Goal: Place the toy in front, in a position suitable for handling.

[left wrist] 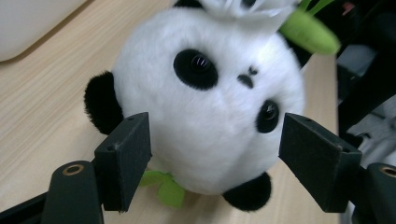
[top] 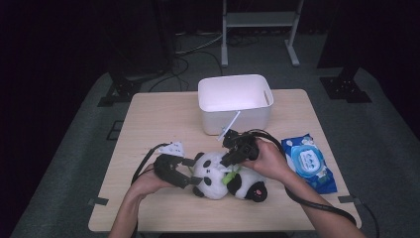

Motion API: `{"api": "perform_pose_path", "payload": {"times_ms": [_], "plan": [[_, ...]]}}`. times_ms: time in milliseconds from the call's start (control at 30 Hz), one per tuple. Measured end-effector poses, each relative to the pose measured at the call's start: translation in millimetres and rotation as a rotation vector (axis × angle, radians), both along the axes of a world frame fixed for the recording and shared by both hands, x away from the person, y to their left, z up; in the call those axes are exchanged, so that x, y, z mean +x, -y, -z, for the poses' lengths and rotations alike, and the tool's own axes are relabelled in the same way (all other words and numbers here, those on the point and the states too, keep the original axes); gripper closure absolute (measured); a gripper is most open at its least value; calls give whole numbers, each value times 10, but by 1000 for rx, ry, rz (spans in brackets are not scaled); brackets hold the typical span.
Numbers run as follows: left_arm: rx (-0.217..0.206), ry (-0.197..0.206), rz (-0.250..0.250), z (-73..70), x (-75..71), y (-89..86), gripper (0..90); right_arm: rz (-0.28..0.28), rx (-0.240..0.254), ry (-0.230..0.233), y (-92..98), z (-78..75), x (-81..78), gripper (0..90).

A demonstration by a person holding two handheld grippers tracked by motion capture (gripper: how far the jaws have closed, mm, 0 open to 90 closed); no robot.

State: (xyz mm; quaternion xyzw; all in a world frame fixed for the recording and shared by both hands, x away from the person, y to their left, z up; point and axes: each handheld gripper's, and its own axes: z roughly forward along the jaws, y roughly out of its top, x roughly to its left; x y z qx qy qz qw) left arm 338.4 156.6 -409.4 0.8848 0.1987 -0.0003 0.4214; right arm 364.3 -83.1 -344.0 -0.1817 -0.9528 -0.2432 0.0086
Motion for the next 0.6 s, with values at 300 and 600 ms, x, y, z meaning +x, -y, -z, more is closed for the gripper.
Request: {"api": "perform_pose_path", "payload": {"times_ms": [300,600], "plan": [[45,25,-35,69,25,71,245,-71,10,44,-50,-196,-389,823],[37,23,-20,52,14,58,245,-40,-27,39,0,7,-347,824]]}}
